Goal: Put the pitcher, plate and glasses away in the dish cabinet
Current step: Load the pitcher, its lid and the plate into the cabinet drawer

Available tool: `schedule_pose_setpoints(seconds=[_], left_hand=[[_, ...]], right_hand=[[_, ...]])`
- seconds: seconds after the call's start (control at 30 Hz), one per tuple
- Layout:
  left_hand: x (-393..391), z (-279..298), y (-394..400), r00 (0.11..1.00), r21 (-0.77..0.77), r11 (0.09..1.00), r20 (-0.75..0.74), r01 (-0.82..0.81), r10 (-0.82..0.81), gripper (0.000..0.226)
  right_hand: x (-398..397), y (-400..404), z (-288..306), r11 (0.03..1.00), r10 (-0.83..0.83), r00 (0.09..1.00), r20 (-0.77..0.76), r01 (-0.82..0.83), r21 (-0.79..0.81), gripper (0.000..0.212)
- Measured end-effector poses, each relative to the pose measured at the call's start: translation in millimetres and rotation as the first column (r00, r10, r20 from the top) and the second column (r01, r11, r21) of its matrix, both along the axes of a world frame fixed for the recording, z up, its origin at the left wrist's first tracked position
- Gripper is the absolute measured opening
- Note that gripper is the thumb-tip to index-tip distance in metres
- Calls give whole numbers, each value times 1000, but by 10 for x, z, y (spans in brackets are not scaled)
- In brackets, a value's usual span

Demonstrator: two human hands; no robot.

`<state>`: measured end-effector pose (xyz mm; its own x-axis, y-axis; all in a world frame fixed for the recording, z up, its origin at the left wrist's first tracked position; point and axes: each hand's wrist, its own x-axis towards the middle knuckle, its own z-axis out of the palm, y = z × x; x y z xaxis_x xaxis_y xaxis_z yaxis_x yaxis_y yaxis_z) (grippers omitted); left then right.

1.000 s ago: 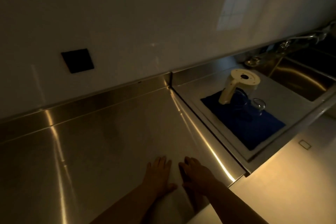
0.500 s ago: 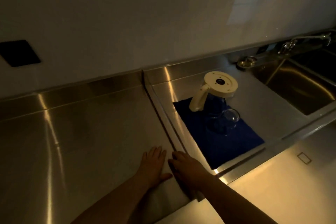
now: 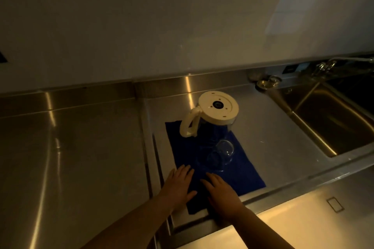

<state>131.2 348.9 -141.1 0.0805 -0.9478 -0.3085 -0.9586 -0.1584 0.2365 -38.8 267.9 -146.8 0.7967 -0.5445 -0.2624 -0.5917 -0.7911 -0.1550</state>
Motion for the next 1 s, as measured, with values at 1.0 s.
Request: schedule_pose_setpoints(seconds=[1.0], left_hand=[[-1227,309,-943,763,-221,732,-251,-645,596,71]], right_hand=[[-83,-1509,683,780,619,700,357,-600,-176,43]])
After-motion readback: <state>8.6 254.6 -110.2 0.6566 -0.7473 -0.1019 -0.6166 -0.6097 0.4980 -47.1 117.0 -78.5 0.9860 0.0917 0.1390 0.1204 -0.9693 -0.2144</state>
